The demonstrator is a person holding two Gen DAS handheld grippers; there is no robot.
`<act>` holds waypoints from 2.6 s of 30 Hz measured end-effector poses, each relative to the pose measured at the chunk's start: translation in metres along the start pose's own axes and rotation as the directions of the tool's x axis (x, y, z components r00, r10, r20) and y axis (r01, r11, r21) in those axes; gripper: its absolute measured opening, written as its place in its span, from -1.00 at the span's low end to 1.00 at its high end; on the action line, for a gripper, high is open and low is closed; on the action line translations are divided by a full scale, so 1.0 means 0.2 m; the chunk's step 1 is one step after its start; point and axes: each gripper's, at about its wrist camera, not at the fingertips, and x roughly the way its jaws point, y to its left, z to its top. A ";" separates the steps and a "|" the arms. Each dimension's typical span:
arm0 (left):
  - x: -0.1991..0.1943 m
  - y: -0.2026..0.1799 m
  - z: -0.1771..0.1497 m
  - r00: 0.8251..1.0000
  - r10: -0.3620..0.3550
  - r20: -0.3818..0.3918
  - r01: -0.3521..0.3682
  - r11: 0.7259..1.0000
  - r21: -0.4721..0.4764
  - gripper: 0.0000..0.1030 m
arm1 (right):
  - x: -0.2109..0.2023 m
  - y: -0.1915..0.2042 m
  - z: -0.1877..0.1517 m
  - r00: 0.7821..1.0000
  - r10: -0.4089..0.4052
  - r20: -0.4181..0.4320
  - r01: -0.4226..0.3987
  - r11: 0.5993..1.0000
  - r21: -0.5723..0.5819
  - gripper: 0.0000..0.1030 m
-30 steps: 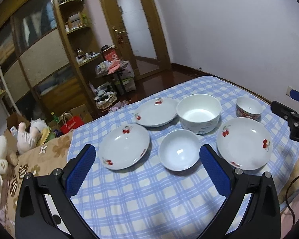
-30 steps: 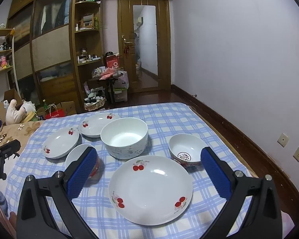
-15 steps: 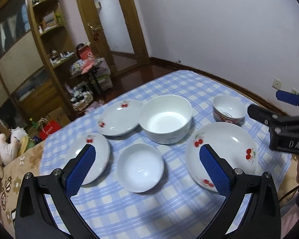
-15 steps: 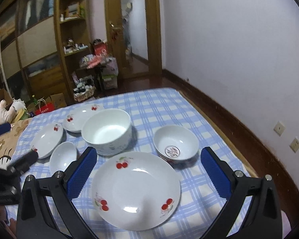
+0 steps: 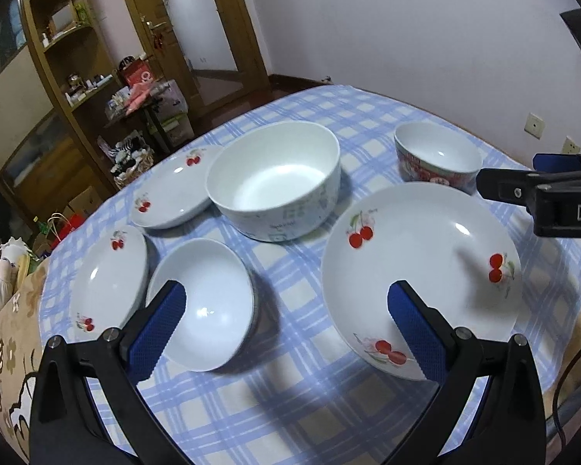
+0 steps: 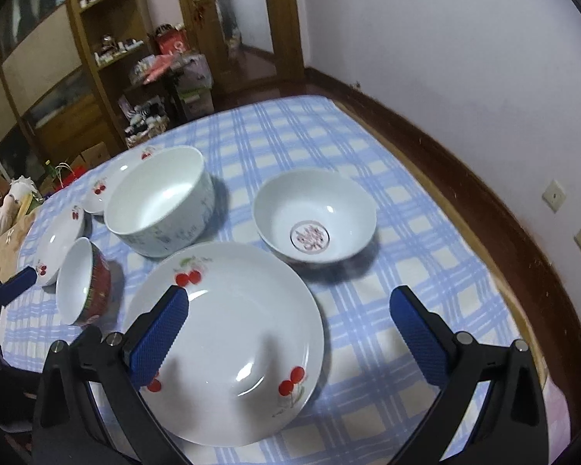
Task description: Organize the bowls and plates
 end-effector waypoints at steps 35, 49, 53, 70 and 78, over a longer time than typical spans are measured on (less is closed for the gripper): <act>0.33 -0.07 -0.12 0.947 -0.251 -0.200 0.222 0.962 -0.157 -0.35 | 0.29 -0.05 -0.10 0.965 0.032 -0.262 -0.024 0.999 0.034 -0.34; 0.34 0.00 -0.09 0.933 -0.284 -0.222 0.239 0.948 -0.210 -0.61 | 0.31 -0.09 -0.11 0.975 0.025 -0.221 0.007 0.990 0.141 -0.61; 0.34 0.04 -0.09 0.932 -0.292 -0.217 0.245 0.944 -0.220 -0.68 | 0.28 -0.08 -0.13 0.979 0.025 -0.202 0.006 0.988 0.155 -0.66; 0.44 0.03 -0.10 0.909 -0.353 -0.221 0.291 0.918 -0.270 -0.47 | 0.30 -0.07 -0.13 0.974 0.014 -0.227 0.016 0.991 0.132 -0.65; 0.43 0.09 -0.10 0.898 -0.391 -0.203 0.312 0.890 -0.332 -0.65 | 0.29 -0.06 -0.14 0.978 0.007 -0.209 0.019 0.992 0.123 -0.65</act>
